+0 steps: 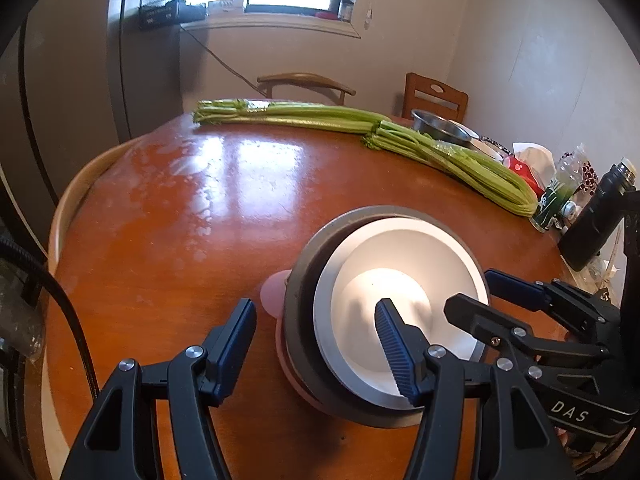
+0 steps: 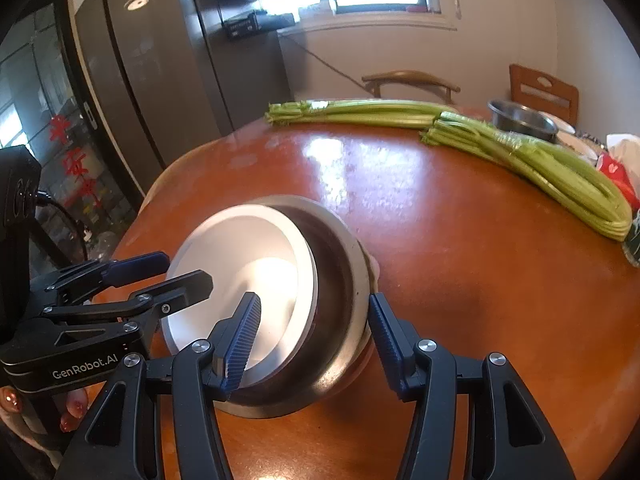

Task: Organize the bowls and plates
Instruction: 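Carry the steel bowl onto the silver pan stack and lower it, then open the left tool and withdraw from the stacked dishes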

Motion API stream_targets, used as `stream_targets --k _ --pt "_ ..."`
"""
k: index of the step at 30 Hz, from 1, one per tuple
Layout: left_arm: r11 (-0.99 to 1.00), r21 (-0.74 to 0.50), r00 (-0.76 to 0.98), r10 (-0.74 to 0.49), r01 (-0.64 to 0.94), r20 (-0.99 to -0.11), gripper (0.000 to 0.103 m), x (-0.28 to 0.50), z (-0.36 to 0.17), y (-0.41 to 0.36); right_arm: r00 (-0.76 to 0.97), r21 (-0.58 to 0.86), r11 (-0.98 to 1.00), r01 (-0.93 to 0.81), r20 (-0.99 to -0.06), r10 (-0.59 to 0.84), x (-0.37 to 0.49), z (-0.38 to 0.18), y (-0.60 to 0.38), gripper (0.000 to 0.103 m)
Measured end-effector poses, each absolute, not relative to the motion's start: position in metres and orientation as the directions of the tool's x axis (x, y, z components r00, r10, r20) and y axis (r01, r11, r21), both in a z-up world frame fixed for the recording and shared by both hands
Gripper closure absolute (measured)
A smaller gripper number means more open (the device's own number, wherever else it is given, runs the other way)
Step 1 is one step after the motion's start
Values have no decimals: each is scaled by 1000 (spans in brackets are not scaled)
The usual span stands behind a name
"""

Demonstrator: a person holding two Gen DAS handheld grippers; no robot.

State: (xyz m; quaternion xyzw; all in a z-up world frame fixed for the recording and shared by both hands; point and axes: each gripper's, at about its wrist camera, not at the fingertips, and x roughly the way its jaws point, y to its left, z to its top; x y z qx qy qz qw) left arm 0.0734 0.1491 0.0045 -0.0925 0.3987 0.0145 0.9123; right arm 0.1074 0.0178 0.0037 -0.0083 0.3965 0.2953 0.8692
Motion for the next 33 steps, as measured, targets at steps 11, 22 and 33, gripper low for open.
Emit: stream_targets --k 11,22,33 --pt "985 -116 722 13 -129 -692 42 49 23 140 584 182 840 -511 -644 495 88 22 3 45" --pt "976 -36 734 138 -216 -665 40 -1 19 111 605 141 840 -524 -632 484 33 18 -27 41" --pt "968 -34 727 163 -248 -667 37 -38 6 88 617 151 859 -489 -636 463 -7 -3 -51 39"
